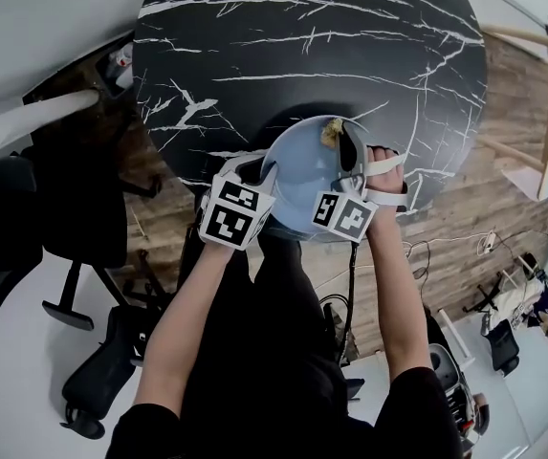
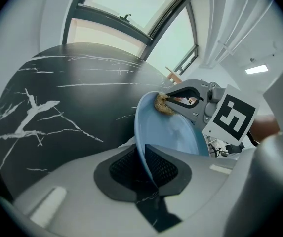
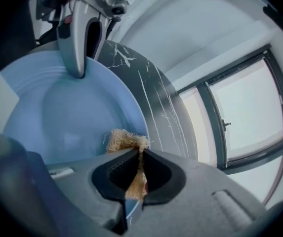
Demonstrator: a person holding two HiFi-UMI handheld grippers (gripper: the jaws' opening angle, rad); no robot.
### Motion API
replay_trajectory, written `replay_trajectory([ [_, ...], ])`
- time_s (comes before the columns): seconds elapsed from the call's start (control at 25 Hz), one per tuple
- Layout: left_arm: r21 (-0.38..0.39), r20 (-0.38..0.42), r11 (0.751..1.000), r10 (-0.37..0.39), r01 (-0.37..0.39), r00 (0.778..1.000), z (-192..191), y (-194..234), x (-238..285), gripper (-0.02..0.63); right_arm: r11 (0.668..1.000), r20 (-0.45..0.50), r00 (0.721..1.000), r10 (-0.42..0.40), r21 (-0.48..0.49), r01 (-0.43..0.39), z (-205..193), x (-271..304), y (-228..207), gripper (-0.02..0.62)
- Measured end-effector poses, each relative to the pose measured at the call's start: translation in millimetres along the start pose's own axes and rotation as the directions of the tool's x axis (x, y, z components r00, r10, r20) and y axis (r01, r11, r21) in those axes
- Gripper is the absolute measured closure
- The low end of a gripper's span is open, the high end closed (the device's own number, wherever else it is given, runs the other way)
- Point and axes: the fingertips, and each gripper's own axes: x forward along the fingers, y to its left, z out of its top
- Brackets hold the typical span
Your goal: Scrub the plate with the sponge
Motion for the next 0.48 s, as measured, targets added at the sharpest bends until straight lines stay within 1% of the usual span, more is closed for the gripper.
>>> replay_trajectory([
  [0.12,-0.018,0.009,1.0,0.007,-0.007,1.0,-1.3,0.5,0.0,0.557,0.998,-0.033,0.999,0.003,-0.066,-0.005,-12.9,-2.9,2.4,0.572],
  [0.24,-0.057,0.02,0.998,0.013,-0.012,1.0,-3.1,1.9,-0.2,0.565,0.994,-0.058,0.998,0.006,-0.108,-0.012,-24.5,-7.6,6.8,0.572],
  [0.48,-0.135,0.045,0.991,0.017,-0.01,0.999,-0.6,4.6,-1.1,0.575,0.989,-0.101,0.995,0.026,-0.141,-0.04,-47.4,-18.6,15.6,0.572],
])
